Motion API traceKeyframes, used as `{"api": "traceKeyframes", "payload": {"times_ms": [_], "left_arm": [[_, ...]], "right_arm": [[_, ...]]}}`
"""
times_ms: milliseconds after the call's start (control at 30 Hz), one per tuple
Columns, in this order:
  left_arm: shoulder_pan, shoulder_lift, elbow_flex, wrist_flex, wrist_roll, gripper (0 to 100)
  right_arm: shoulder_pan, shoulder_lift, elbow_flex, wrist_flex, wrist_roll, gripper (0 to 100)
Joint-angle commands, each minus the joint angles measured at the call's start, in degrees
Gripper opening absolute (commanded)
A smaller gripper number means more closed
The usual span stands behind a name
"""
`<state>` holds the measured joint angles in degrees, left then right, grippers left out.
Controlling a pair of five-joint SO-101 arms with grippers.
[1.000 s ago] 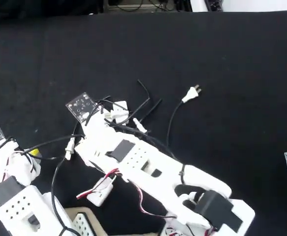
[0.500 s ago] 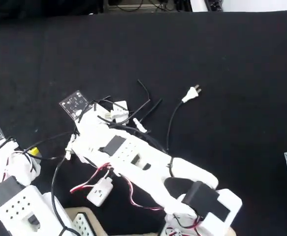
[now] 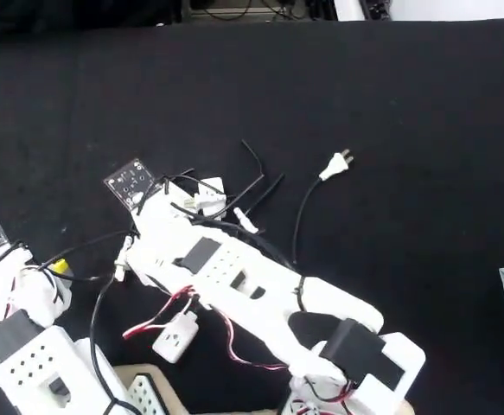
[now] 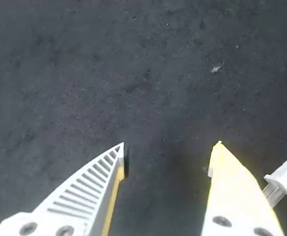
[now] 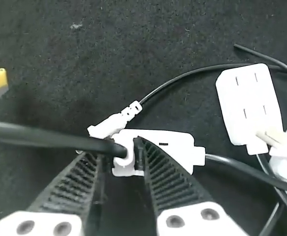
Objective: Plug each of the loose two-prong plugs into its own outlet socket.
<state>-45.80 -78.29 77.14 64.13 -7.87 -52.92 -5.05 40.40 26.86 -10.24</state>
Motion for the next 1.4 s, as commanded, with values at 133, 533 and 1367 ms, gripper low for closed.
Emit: {"api": "traceKeyframes", "payload": {"times_ms": [133,533,1367], "left_arm": [[-0.04,-0.53,-0.22,-1.32,0.53,27],[-0.04,-0.53,-0.22,-1.32,0.53,27],[-0.13,-0.53,-0.22,-1.32,0.53,27]], "right_arm": [[4.13,-1.89,-2.15,0.0,0.18,1.2],[0.88,1.71,-3.47,0.44,-2.99,1.2],[0.0,1.89,-5.49,6.51,-6.77,1.2]]}}
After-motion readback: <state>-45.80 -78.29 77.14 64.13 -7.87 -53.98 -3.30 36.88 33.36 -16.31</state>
